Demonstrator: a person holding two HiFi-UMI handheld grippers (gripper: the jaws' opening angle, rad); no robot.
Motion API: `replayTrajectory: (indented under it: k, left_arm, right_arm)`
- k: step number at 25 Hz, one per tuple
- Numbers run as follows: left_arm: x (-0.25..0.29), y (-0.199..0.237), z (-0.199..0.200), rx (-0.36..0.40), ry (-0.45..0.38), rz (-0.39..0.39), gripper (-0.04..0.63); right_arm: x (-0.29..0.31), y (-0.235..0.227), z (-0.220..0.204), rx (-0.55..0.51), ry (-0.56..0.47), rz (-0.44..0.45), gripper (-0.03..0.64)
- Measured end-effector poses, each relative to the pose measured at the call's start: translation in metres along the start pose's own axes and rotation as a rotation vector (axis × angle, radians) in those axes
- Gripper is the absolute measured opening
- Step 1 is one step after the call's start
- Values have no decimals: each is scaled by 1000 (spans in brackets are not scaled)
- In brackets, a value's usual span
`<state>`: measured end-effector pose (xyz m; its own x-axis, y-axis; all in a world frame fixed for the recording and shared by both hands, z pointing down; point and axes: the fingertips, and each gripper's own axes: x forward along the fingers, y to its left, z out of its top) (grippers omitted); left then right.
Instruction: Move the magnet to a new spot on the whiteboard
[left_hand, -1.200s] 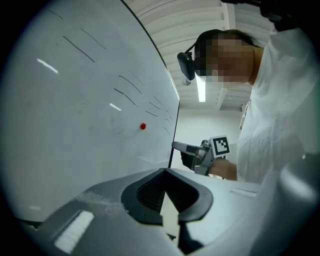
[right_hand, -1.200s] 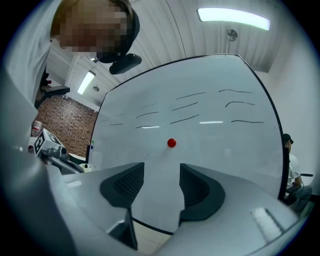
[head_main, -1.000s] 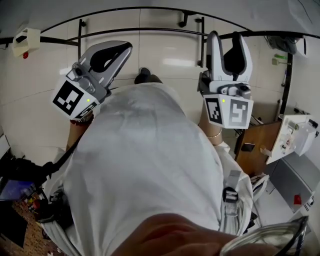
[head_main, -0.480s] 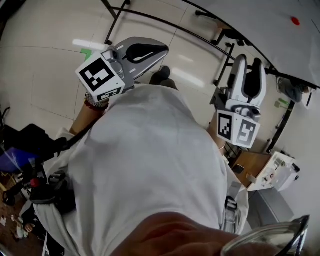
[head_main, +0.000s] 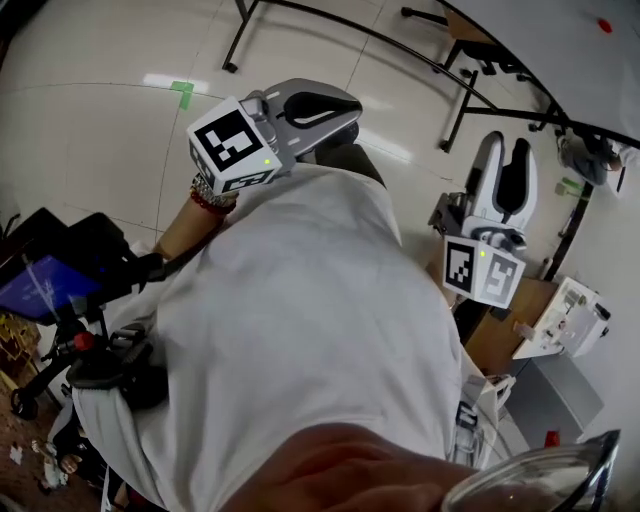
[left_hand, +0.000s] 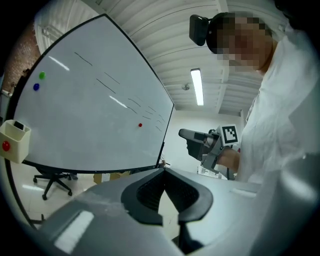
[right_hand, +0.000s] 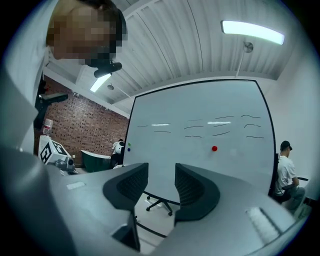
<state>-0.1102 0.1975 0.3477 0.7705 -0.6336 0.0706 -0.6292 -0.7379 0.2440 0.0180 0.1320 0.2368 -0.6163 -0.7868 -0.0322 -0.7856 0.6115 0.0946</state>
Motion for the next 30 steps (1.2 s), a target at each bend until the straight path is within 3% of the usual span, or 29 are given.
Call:
replayTrajectory:
  k: [6,10,15,19,23,26,30]
  left_arm:
    - [30,-25,-8,-2,23,-88,0]
    - [42,-26,0,5,42,-68,0]
    - [70,-39,23,4,16,-123,0]
    - [75,9,43,0,-12,-77,0]
    - [78,-3,32,-4,16,-28,0]
    - [79,-3,30,-6,32,-25,0]
    - [74,30,37,-24,22,-34,0]
  right_arm:
    - [-30,-38,-18,66,3,-81,164]
    - [-26,-50,-18,122,-11,-54,164]
    - [-32,-60,8,42,-24,-20,164]
    - [0,-77,-9,74,35,-40,163]
    - [-22,-96,-7,75,28,-35,163]
    - [-20,-89,-3,60,13,-14,164]
    - [14,-70,-12,72,33,-2,163]
